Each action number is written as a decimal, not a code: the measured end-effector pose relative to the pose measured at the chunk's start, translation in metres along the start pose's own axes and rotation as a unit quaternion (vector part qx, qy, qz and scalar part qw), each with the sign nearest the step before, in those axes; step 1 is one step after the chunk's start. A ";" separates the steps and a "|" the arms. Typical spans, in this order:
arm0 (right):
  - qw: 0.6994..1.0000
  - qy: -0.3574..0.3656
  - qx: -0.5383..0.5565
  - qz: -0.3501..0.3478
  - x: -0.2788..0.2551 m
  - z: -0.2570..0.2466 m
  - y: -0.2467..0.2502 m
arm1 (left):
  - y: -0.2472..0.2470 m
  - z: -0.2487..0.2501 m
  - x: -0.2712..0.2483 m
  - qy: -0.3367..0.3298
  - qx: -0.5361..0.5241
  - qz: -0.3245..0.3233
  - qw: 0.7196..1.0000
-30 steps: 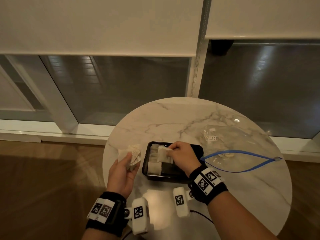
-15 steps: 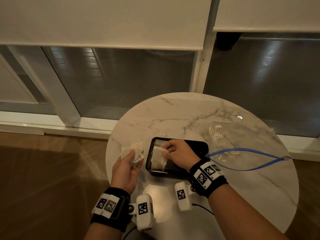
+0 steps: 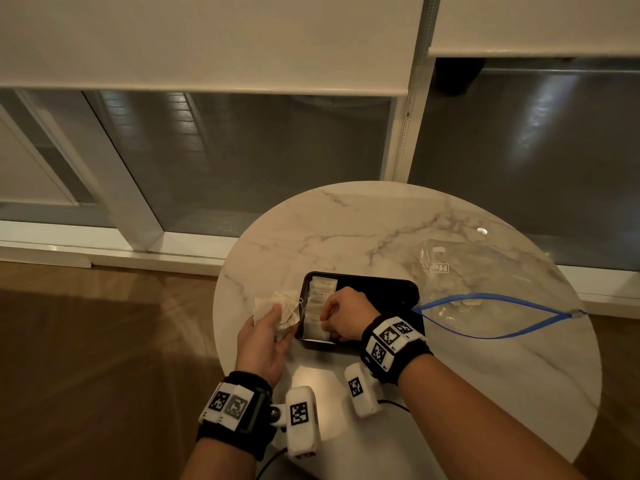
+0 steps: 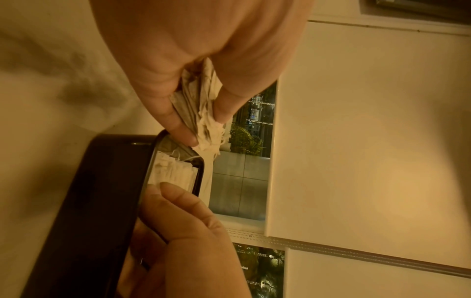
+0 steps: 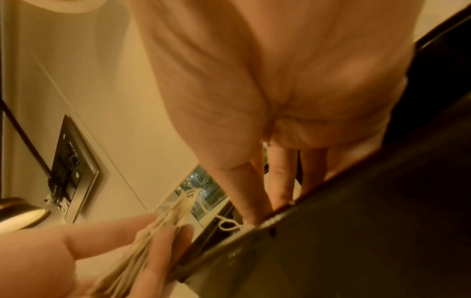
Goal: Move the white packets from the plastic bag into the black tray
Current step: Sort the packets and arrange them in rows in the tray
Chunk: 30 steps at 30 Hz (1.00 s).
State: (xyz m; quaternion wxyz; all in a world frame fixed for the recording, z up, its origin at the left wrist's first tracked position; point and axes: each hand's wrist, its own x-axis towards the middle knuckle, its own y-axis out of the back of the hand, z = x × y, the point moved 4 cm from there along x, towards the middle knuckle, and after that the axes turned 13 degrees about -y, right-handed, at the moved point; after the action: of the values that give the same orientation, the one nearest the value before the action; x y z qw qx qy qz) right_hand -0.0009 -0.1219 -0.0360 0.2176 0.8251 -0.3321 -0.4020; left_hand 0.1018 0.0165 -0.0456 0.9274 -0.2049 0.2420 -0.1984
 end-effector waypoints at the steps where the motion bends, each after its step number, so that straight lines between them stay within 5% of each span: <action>1: 1.000 0.001 -0.009 0.006 0.001 0.000 0.000 | 0.001 0.000 0.000 0.000 0.002 0.003 1.000; 30: 0.994 -0.066 0.062 0.066 0.022 0.018 0.001 | 0.003 -0.003 0.004 0.007 0.006 0.025 1.000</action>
State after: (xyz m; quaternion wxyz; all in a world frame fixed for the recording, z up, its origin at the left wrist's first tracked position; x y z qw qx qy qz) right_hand -0.0059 -0.1404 -0.0570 0.1697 0.7850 -0.4237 -0.4188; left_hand 0.1046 0.0164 -0.0514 0.9317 -0.1917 0.2521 -0.1780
